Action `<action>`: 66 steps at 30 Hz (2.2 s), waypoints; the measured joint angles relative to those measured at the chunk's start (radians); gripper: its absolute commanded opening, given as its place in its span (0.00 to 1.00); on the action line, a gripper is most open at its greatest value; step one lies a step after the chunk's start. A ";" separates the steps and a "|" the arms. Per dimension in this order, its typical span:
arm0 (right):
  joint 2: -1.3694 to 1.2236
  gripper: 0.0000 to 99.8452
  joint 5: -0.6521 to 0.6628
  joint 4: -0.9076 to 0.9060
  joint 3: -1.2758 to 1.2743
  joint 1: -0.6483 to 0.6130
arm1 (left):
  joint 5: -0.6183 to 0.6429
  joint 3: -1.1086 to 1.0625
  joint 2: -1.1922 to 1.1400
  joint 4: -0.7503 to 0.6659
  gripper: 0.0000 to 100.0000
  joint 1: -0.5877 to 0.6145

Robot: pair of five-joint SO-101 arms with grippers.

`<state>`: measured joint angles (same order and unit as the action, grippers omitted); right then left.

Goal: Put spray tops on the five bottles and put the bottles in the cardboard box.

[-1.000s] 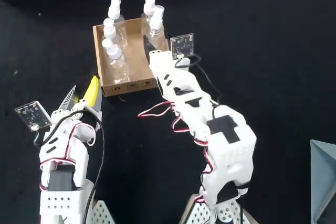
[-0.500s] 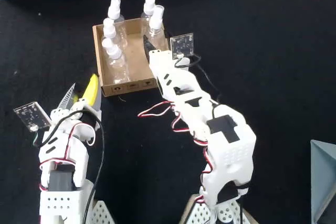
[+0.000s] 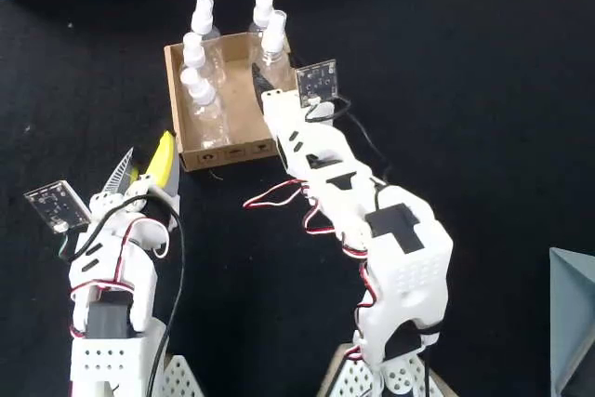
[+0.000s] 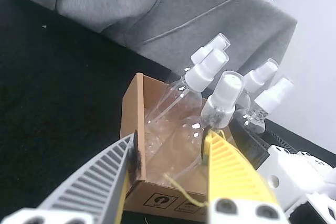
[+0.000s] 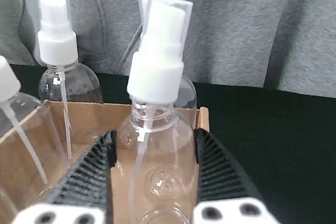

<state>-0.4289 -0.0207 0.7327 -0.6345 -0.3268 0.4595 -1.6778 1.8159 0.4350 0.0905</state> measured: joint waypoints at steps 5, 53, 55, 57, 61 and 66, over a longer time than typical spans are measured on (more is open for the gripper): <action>0.000 0.03 0.000 0.000 -0.002 0.000 | 0.000 0.000 0.000 0.000 0.20 0.000; 0.186 0.25 0.181 0.000 -0.230 0.012 | 0.000 0.000 0.000 0.000 0.20 0.005; 0.187 0.29 0.181 0.000 -0.238 0.017 | 0.000 0.000 0.000 0.000 0.20 0.005; 0.187 0.29 0.183 0.000 -0.247 0.017 | 0.000 0.000 0.000 0.000 0.20 0.005; 0.187 0.28 0.183 0.000 -0.249 0.018 | 0.000 0.000 0.000 0.000 0.20 0.005; 0.187 0.29 0.183 0.000 -0.249 0.018 | 0.000 0.000 0.000 0.000 0.20 0.005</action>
<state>-0.2417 0.1619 0.7327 -0.8830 -0.3084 0.4595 -1.6778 1.8159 0.4350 0.0951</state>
